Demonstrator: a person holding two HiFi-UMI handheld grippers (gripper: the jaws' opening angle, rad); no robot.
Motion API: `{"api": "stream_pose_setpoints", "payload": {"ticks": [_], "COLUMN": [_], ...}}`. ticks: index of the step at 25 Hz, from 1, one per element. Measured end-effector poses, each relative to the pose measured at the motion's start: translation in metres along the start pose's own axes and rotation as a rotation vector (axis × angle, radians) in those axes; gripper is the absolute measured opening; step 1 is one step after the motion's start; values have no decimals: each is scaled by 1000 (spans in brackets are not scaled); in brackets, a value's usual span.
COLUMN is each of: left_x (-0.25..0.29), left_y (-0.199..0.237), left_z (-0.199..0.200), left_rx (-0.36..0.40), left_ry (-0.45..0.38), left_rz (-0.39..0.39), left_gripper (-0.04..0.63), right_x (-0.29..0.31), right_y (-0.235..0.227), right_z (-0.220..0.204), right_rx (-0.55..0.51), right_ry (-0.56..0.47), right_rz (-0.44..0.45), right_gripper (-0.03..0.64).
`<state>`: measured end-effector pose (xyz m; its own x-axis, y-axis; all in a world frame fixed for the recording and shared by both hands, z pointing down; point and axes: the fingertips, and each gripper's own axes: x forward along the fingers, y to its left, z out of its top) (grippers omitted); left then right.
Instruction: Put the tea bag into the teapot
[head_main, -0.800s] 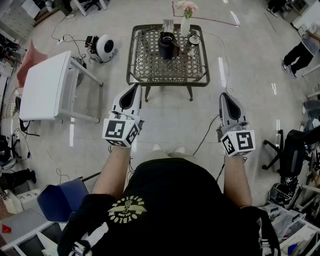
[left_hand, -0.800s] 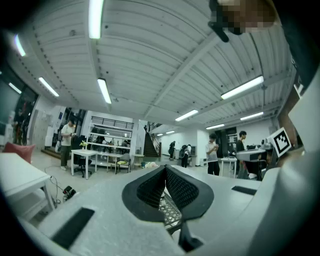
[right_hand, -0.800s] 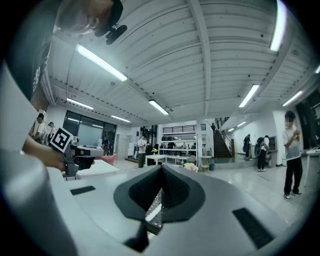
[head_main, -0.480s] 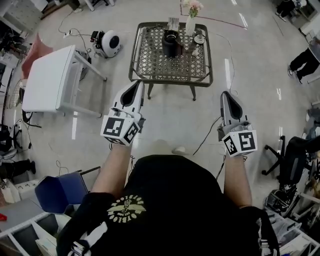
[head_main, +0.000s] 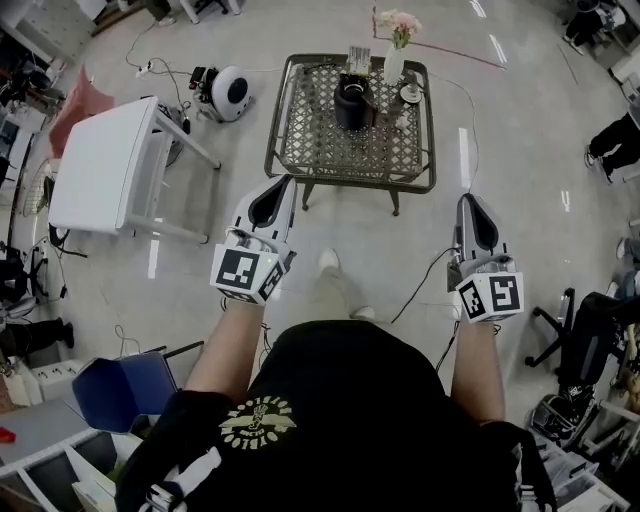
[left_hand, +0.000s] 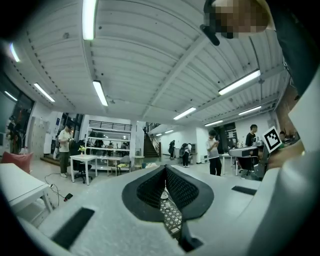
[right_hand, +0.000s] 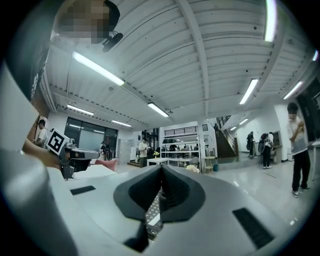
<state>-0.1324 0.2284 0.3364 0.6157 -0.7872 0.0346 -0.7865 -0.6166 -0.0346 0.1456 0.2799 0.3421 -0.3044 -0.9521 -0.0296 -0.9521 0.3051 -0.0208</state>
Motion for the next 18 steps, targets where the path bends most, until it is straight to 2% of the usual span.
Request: {"api": "stream_pose_setpoints", "payload": {"ticks": [7, 12, 18], "left_x": [54, 91, 124], "left_y": [35, 52, 78], "left_z": [-3, -5, 1], "left_rx": [-15, 26, -15], "left_ry": [10, 34, 5], "left_rz": [-18, -19, -28], "left_gripper": [9, 9, 9], "right_x": [47, 78, 115], "right_y": [-13, -27, -38], "right_z": [-4, -10, -13], "right_rx": [-2, 17, 18], "right_ry": [16, 31, 40], "right_rz": [-10, -32, -44], "right_gripper": [6, 6, 6]}}
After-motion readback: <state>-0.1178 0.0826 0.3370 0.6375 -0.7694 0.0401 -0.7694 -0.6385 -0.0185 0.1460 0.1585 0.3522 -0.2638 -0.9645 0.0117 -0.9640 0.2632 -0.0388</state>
